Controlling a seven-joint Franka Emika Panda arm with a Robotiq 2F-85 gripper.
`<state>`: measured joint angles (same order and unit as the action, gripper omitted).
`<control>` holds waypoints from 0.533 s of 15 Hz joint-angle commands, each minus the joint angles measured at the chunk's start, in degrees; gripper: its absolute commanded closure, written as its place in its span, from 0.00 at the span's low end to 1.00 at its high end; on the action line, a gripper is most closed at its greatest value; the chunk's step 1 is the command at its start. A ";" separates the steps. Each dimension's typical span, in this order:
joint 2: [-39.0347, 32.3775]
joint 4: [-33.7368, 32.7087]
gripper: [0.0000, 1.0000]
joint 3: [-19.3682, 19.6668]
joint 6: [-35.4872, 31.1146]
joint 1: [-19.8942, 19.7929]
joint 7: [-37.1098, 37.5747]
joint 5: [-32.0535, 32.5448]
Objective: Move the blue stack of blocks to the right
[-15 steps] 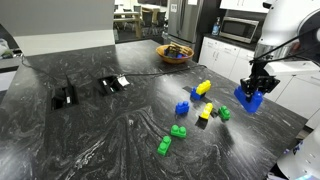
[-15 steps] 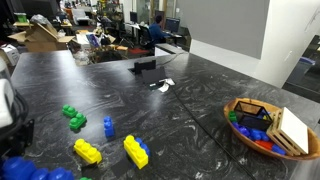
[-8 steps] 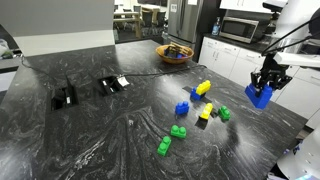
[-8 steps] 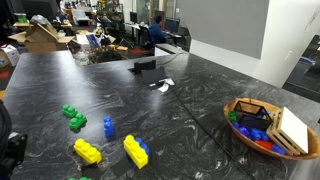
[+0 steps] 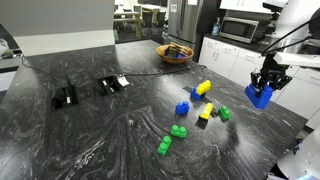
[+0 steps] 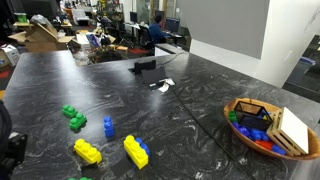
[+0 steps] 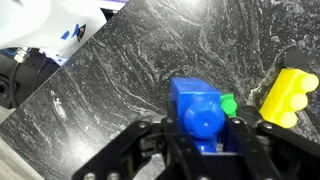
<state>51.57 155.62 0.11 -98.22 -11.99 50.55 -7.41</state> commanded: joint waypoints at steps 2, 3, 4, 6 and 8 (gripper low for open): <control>-4.13 -1.94 0.89 -0.25 -2.37 -3.26 5.07 -3.21; -6.17 -2.71 0.89 0.08 -3.54 -4.10 7.16 -3.75; -7.69 -3.08 0.89 0.02 -5.41 -5.01 9.21 -3.97; -11.61 -4.47 0.89 0.05 -9.96 -6.70 13.52 -3.80; -15.50 -6.21 0.89 0.56 -15.22 -7.79 17.92 -3.69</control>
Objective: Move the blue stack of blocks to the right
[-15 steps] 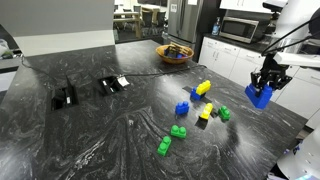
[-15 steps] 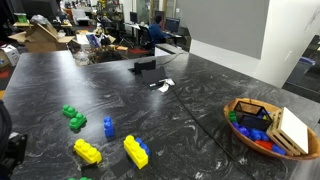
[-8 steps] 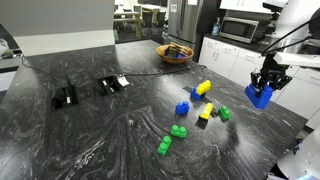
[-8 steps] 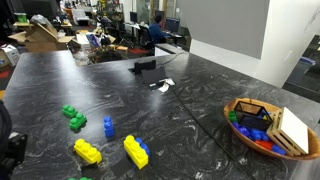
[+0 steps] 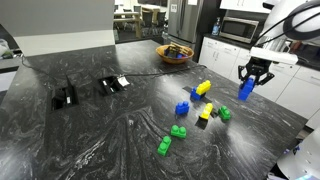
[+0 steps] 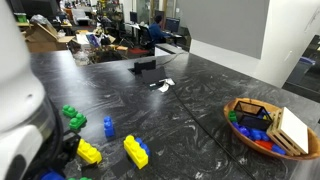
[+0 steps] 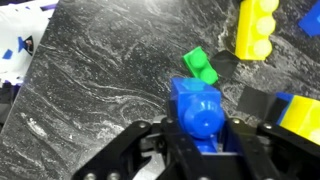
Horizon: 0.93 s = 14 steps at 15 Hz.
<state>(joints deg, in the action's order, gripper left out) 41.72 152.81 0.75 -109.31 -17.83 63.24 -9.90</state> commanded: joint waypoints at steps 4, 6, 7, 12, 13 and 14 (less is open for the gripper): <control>-12.55 -6.80 0.89 1.24 -14.32 -3.02 14.68 -0.81; -15.12 -7.40 0.89 1.83 -18.51 -3.41 19.98 -0.41; -16.22 -7.27 0.89 2.05 -20.54 -3.63 22.78 -0.06; -22.26 -5.47 0.89 3.71 -26.34 -4.69 36.15 1.75; -23.26 -5.32 0.89 4.15 -26.68 -4.49 37.94 1.99; -24.14 -5.27 0.89 4.58 -27.03 -4.12 39.34 2.13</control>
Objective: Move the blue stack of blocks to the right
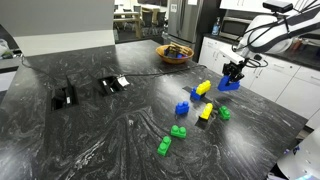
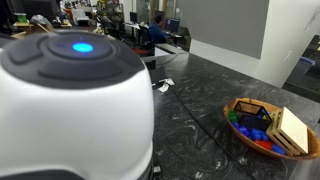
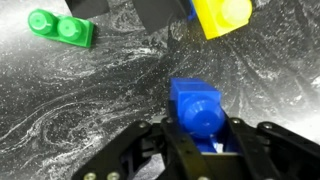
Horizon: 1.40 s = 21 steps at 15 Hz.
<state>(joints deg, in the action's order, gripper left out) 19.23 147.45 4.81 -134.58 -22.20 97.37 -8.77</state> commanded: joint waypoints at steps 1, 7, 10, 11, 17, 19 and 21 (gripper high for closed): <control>-2.39 0.05 0.89 0.81 -1.93 0.53 6.42 1.12; -3.24 0.04 0.33 2.04 -1.24 1.89 9.50 0.33; -2.04 0.29 0.11 2.32 -1.15 2.30 9.14 0.13; -1.12 0.47 0.05 2.28 -1.13 2.33 9.08 0.28; 0.95 0.25 0.00 2.04 -0.62 2.33 8.44 0.58; 1.00 0.45 0.00 2.04 -0.62 2.32 8.44 0.58; 1.00 0.51 0.00 2.04 -0.62 2.32 8.44 0.58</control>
